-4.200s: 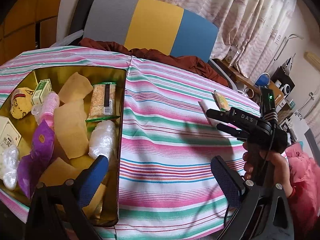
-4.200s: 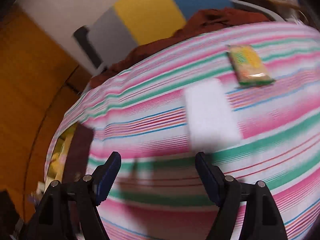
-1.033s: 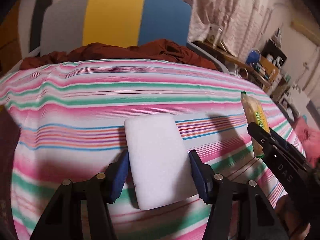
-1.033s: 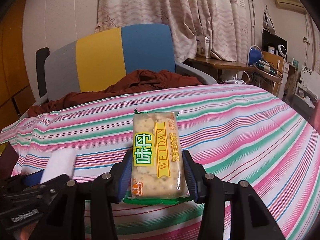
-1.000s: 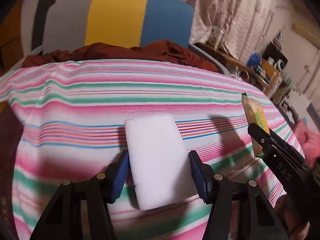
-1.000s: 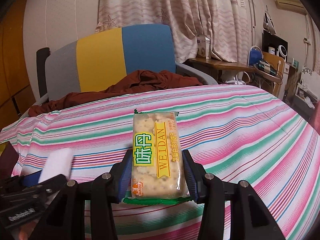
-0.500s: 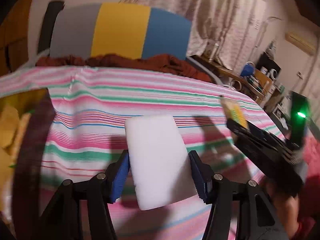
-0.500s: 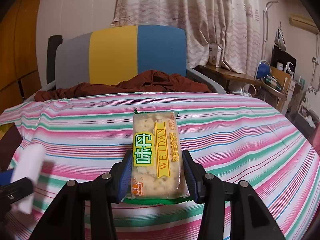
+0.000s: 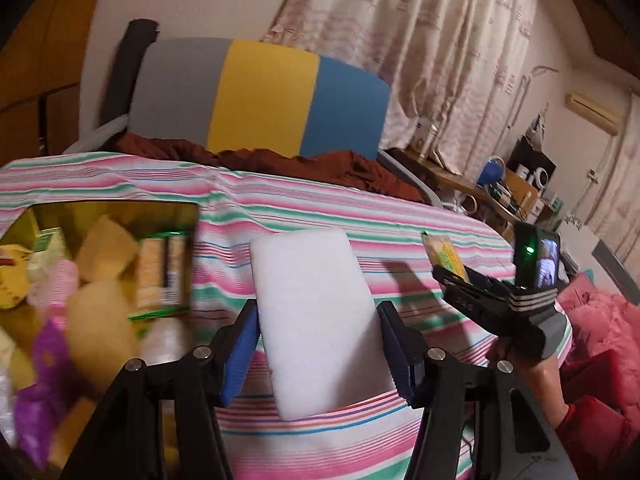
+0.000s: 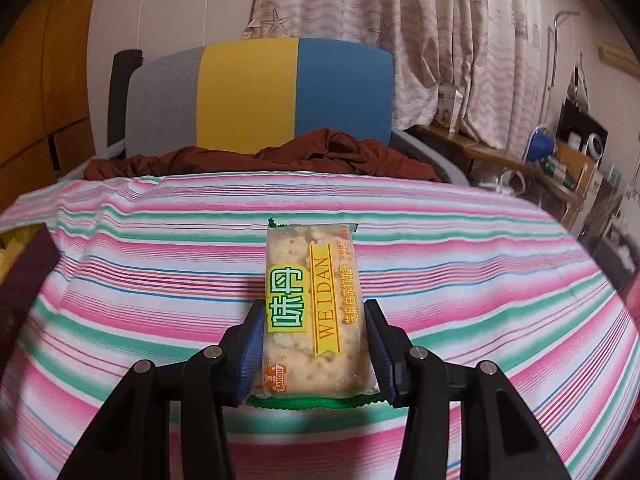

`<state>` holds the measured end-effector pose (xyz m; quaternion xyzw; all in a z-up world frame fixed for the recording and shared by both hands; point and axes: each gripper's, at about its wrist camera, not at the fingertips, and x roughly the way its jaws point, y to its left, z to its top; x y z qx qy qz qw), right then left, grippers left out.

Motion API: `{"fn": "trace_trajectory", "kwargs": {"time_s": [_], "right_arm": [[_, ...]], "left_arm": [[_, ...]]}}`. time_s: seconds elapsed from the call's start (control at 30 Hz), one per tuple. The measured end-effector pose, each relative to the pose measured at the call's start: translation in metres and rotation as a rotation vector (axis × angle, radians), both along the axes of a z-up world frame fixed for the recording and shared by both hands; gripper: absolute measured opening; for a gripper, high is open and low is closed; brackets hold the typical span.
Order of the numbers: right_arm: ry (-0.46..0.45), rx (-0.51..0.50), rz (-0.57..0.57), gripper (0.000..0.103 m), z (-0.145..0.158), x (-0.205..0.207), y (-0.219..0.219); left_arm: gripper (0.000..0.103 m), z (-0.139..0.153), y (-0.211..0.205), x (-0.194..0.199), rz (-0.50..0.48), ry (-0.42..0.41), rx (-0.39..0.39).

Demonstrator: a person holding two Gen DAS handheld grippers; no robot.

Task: Organize objects
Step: 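Carry the white block in the left tool and WEIDAN packet in the right tool over the tray, then open the left tool to drop the white block in the tray while the right tool releases the packet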

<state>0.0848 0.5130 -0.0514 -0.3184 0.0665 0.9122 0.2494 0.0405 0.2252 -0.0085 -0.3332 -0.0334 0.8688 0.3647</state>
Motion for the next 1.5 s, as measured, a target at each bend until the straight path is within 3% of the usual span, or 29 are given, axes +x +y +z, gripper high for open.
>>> {"fn": "trace_trajectory", "kwargs": {"time_s": [0.37,0.7,1.0,1.1,1.17,1.2,1.33,1.5], "right_arm": [[0.147,-0.263,0.112,0.048,0.031,0.0,-0.072],[0.179,-0.323,0.309,0.048,0.06,-0.02,-0.158],[0.174,-0.33,0.426,0.048,0.074,-0.026,-0.207],[0.163,-0.327,0.448,0.048,0.075,-0.029,-0.215],[0.155,-0.326,0.458,0.048,0.074,-0.035,-0.219],[0.151,-0.324,0.463,0.048,0.074,-0.037,-0.221],[0.128,-0.336,0.479,0.048,0.07,-0.046,-0.225],[0.062,-0.33,0.531,0.048,0.066,-0.064,-0.241]], "left_arm": [[0.059,0.004,-0.085,-0.024,0.173,-0.032,0.04],[0.059,-0.014,-0.157,-0.075,0.39,-0.116,0.012],[0.061,-0.034,-0.176,-0.103,0.433,-0.174,-0.051],[0.075,-0.032,-0.179,-0.099,0.456,-0.162,-0.057],[0.097,-0.026,-0.183,-0.093,0.484,-0.127,-0.055],[0.1,-0.022,-0.185,-0.088,0.499,-0.103,-0.052],[0.103,-0.006,-0.195,-0.069,0.526,-0.008,-0.047],[0.103,0.004,-0.211,-0.058,0.572,0.014,-0.028]]}}
